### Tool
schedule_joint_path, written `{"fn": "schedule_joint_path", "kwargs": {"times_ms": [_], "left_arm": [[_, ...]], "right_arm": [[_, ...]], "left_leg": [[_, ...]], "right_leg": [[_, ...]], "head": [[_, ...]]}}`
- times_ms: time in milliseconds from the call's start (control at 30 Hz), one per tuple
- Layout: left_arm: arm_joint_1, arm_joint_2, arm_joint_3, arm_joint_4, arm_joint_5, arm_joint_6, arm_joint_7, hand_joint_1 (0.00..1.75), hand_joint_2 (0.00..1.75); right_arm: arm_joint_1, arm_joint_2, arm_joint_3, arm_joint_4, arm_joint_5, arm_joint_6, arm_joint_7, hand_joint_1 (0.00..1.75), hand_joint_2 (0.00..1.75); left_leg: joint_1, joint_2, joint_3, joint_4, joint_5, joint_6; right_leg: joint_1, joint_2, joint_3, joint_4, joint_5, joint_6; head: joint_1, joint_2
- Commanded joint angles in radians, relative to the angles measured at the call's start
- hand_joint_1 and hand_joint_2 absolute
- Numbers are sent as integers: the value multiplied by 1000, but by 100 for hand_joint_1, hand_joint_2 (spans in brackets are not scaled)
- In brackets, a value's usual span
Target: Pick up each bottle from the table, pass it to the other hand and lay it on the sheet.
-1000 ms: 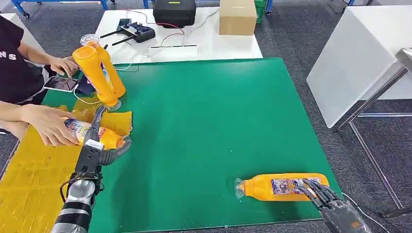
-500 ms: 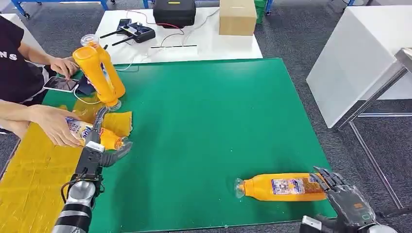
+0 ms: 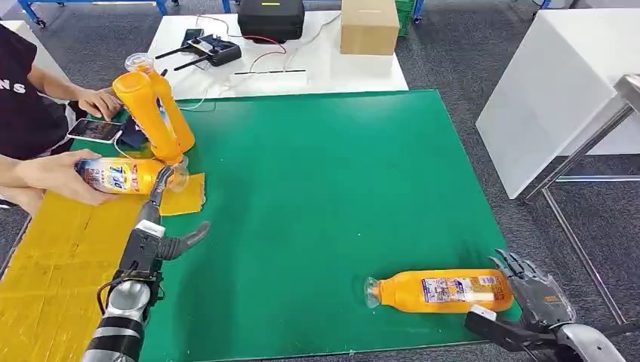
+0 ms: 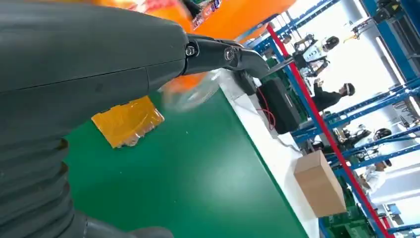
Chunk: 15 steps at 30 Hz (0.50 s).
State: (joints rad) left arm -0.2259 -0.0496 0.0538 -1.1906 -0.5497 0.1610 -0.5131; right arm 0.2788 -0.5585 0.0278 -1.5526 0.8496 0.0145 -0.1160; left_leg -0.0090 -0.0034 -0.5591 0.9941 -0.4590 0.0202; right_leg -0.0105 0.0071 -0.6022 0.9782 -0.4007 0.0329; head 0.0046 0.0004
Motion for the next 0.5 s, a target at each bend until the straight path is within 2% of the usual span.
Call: {"fn": "schedule_joint_path", "kwargs": {"times_ms": [33, 100, 133, 267, 400, 500], "left_arm": [[-44, 8, -31, 67, 19, -10, -4, 0, 175], [-54, 7, -34, 77, 23, -11, -6, 0, 175], [-61, 7, -37, 86, 27, -15, -9, 0, 175], [-88, -1, -39, 124, 35, -18, -16, 0, 175], [-118, -6, -43, 172, 45, -14, -31, 0, 175], [-121, -7, -44, 175, 46, -14, -33, 0, 175]], "right_arm": [[-166, 80, 40, 225, 23, 58, -66, 0, 175], [-202, 77, 92, 255, 30, 62, -85, 0, 175], [-225, 68, 130, 272, 29, 66, -89, 0, 175], [-317, 33, 245, 319, 36, 94, -120, 0, 175], [-342, -99, 335, 223, -20, 188, -165, 0, 175], [-353, -113, 344, 213, -22, 197, -168, 0, 175]], "left_leg": [[2, 1, 4, -1, -1, -2], [4, 3, 8, -2, -2, -3], [2, 1, 3, -1, 0, -1], [2, 3, 4, -1, 0, -1], [1, 2, 4, 0, 0, -1], [1, 0, 4, 0, 0, -1]], "right_leg": [[2, 1, 4, -3, 0, -1], [4, 2, 8, -4, 0, -2], [2, 1, 3, -3, 1, -1], [2, 2, 4, -3, 1, -1], [2, 2, 4, -1, 1, -1], [1, 0, 5, 0, 0, 0]], "head": [[0, 0], [0, 0], [0, 0], [0, 0], [0, 0], [0, 0]]}}
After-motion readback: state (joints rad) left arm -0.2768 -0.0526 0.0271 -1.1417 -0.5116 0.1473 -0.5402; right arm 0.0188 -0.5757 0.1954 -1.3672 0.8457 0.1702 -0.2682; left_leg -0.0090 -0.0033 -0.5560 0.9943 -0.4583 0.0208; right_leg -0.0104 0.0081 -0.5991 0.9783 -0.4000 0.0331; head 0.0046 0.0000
